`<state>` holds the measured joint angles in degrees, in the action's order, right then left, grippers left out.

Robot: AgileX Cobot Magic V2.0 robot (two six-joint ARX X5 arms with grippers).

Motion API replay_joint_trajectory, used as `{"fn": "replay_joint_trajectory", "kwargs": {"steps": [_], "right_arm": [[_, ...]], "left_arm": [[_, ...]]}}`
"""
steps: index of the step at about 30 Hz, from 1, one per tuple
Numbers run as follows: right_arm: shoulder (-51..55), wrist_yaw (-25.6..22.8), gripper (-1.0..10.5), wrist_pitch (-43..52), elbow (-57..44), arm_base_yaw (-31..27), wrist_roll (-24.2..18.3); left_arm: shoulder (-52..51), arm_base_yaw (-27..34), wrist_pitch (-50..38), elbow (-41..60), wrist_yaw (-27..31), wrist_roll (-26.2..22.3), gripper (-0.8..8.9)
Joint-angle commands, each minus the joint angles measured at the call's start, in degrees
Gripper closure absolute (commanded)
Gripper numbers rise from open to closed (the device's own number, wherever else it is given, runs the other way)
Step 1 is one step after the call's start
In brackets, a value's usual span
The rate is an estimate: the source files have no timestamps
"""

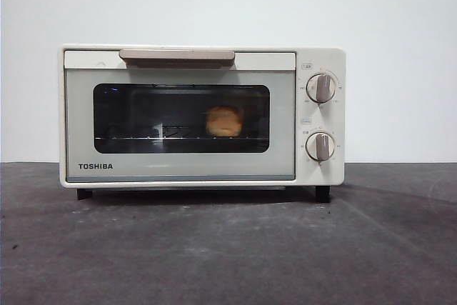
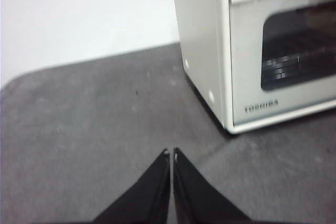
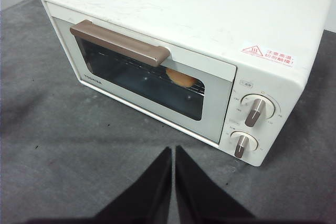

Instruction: The left arm flap open the oven, the right arm pick bread and place it into oven, the left arm flap close the oven

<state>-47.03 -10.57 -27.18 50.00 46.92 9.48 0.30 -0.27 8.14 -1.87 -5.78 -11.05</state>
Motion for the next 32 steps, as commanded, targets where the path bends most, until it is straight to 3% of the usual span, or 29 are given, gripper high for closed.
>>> {"fn": "replay_joint_trajectory", "kwargs": {"steps": [1, 11, 32], "right_arm": [[-0.44, -0.02, 9.4, 0.59, 0.46, 0.57, 0.57], [-0.44, -0.02, 9.4, 0.61, 0.46, 0.57, 0.57], [-0.11, -0.07, 9.4, 0.59, 0.46, 0.28, 0.13]], "left_arm": [[-0.11, 0.04, 1.55, 1.18, 0.26, -0.26, 7.94], [-0.11, 0.04, 2.08, 1.16, 0.22, 2.84, 7.94], [-0.11, 0.04, 2.19, 1.16, 0.22, 2.86, 7.94]]}}
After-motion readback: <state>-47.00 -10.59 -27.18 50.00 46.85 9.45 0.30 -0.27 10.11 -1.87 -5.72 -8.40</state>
